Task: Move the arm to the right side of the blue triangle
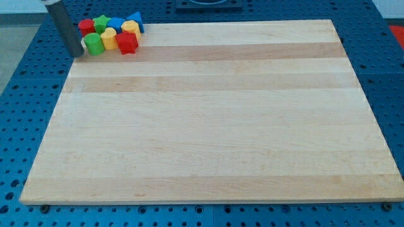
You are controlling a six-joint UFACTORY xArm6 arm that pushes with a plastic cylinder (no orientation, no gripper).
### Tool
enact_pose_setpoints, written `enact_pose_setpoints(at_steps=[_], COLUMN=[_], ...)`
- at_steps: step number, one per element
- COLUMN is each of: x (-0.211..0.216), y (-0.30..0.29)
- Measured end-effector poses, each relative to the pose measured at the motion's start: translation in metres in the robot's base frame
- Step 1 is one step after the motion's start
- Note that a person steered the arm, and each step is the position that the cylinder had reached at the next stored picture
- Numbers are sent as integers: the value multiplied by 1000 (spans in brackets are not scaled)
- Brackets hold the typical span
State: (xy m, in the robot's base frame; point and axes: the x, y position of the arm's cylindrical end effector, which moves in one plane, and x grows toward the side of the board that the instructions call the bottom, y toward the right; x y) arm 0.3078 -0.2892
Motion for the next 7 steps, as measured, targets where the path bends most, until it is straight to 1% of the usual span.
enact_pose_setpoints(at_steps=[1, 2, 3, 4, 5, 6, 7], x=[14, 2, -53, -116, -116, -115, -116], y=[79, 185, 239, 207, 207, 190, 159])
